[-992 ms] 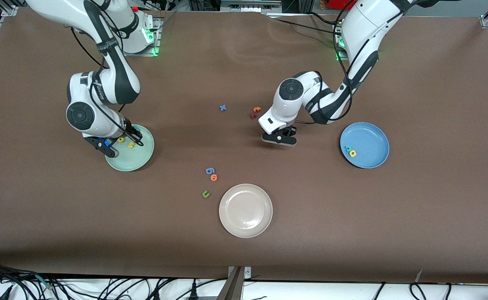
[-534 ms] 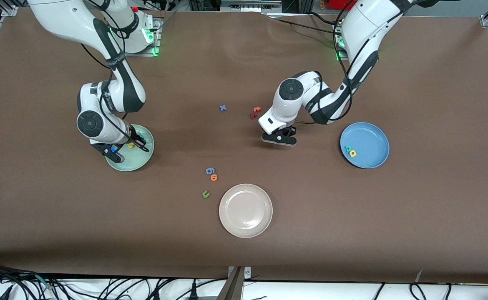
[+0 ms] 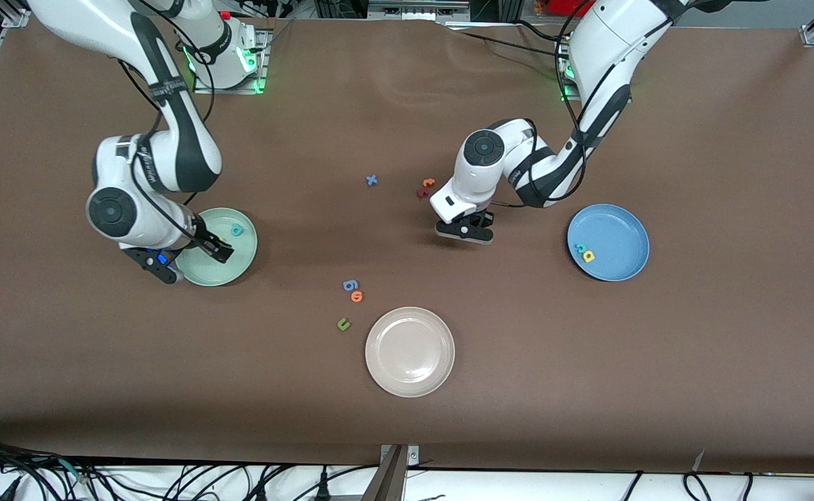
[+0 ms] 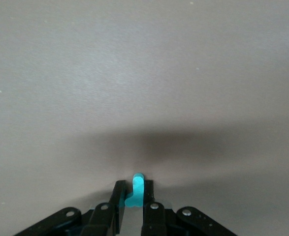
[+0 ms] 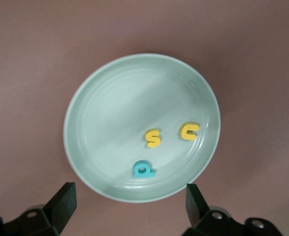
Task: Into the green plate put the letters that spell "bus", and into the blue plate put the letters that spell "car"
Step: 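Place the teal L on the blue plate while the right gripper retracts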
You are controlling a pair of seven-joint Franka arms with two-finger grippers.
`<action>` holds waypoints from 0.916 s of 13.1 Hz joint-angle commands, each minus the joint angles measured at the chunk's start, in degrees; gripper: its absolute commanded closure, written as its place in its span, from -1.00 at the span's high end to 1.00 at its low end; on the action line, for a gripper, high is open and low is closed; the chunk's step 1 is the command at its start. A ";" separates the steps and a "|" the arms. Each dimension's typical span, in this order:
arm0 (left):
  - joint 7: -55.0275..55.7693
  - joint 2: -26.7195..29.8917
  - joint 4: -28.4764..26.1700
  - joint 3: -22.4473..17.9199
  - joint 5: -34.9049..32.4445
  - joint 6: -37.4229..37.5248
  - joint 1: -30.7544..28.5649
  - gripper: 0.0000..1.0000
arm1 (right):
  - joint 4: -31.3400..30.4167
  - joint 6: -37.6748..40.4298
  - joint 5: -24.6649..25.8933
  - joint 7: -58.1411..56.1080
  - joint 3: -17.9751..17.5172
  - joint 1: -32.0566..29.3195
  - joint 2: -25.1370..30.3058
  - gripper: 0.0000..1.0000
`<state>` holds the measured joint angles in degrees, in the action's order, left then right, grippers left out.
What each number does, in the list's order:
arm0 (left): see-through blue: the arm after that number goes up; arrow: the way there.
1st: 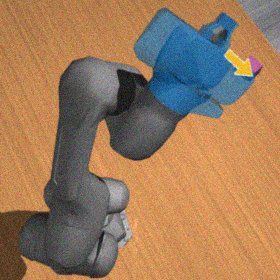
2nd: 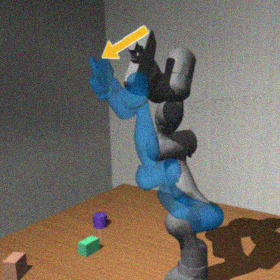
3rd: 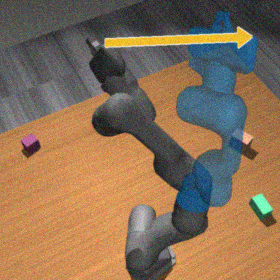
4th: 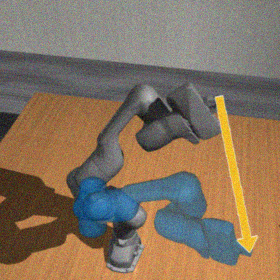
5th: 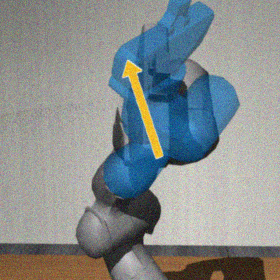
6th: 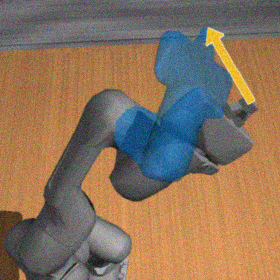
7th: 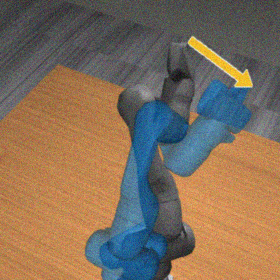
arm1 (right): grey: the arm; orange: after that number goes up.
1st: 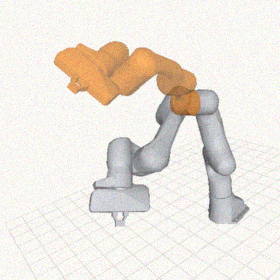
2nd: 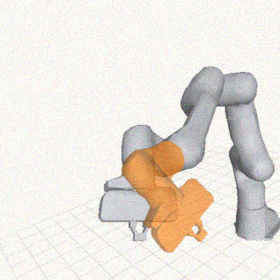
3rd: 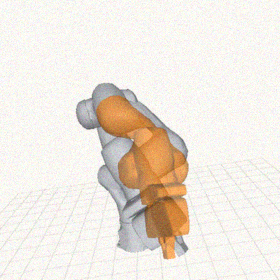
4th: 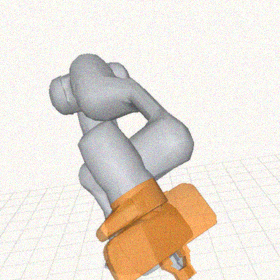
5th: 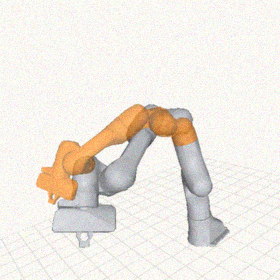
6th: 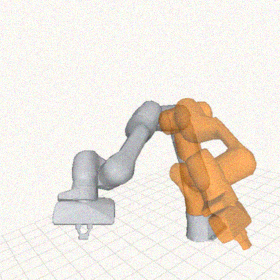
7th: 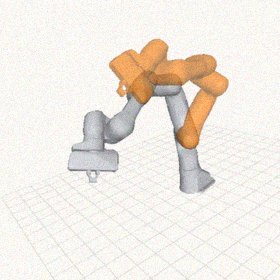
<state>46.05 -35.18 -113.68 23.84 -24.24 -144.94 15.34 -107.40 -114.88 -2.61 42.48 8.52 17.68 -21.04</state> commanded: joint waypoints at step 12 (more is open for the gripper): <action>-54.90 -0.33 16.47 0.51 5.60 34.89 -22.35 -1.00 | 17.67 20.59 0.76 -40.26 5.02 -0.45 9.16 0.99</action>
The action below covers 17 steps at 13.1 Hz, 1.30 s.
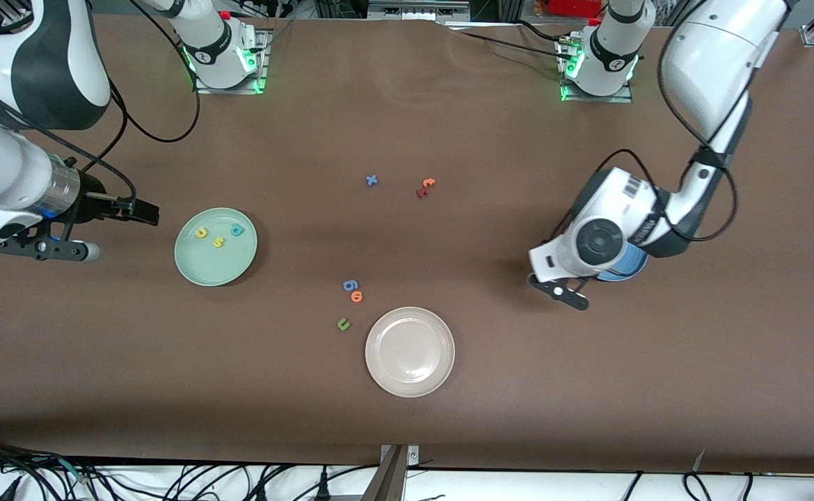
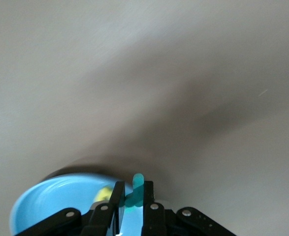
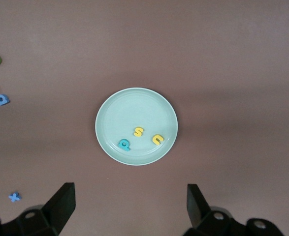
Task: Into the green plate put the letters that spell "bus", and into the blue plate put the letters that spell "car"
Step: 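Place the teal L on the blue plate while the right gripper retracts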
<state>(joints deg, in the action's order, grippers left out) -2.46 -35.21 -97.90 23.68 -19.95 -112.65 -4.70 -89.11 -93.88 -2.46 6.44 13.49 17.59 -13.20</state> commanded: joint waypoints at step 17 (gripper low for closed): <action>-0.18 13.93 9.21 0.75 8.17 22.81 -12.61 1.00 | -2.82 -5.35 1.59 -6.53 -2.60 -6.08 5.82 0.99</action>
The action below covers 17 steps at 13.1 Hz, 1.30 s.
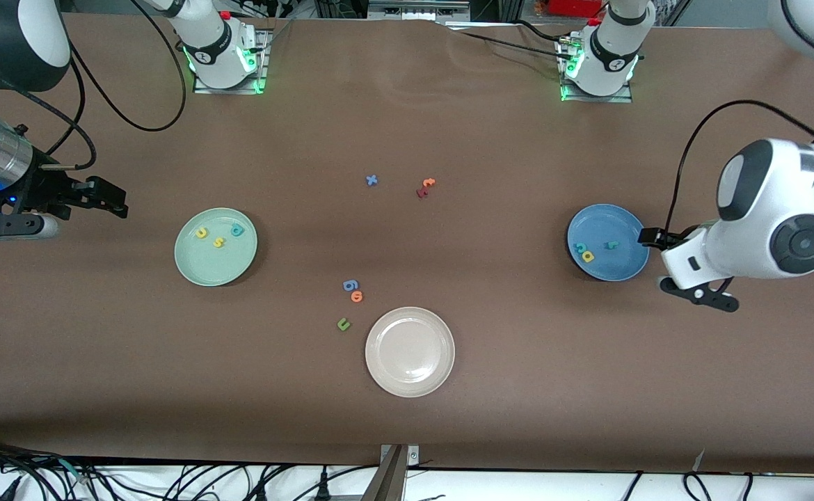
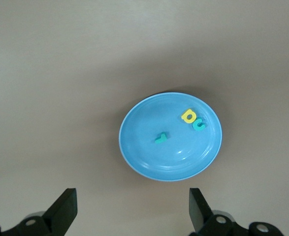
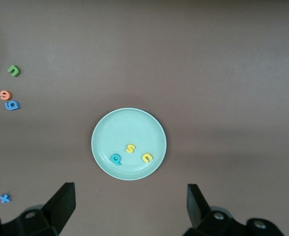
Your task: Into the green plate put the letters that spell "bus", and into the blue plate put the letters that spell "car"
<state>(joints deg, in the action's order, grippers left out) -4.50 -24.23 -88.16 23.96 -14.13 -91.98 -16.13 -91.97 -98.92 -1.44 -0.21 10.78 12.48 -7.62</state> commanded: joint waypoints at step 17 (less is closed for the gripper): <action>8.81 20.98 -2.98 -19.56 12.02 4.26 12.97 1.00 | 3.72 0.31 1.18 0.04 0.82 -1.23 -0.29 1.00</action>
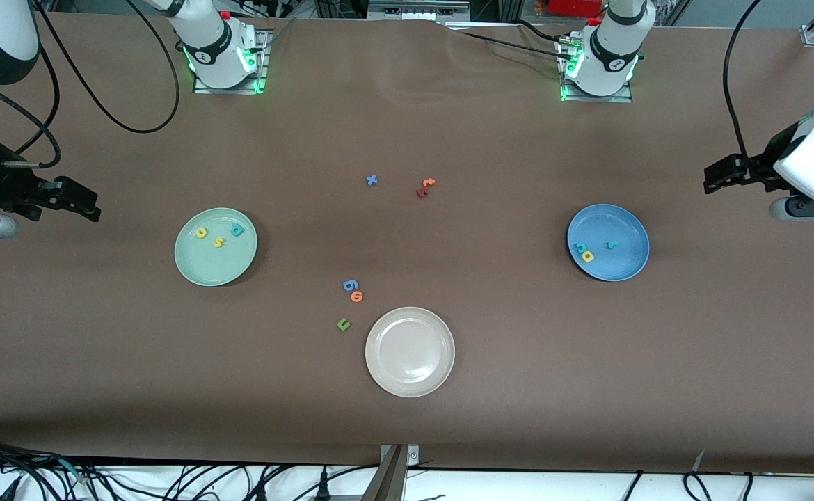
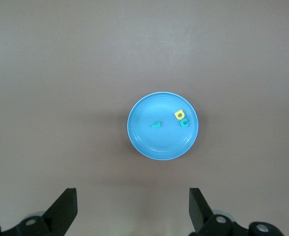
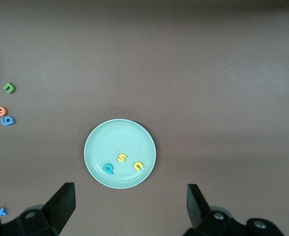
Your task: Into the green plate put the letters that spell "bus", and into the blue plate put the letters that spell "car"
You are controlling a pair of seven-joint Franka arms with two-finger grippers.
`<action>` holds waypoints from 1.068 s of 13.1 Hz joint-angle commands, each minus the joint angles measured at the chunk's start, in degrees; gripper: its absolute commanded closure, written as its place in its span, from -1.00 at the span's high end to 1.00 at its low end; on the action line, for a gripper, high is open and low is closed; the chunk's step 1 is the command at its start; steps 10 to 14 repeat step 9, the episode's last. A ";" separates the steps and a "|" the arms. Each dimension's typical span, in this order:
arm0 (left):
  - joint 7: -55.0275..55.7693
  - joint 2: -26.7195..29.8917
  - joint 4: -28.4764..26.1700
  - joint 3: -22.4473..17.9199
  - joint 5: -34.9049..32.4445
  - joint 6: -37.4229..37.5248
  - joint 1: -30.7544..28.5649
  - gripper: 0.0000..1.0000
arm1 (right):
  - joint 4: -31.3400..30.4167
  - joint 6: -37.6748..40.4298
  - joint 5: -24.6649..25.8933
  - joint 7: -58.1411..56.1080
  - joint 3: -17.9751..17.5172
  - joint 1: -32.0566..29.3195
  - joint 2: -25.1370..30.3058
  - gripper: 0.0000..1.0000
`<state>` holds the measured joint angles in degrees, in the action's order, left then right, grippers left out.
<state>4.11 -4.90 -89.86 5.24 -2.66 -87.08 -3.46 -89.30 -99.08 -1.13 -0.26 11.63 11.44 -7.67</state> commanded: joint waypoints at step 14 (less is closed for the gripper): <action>-4.55 1.65 -1.11 -2.69 1.51 0.16 -0.67 1.00 | 1.24 0.29 0.78 0.18 0.50 -0.28 0.20 1.00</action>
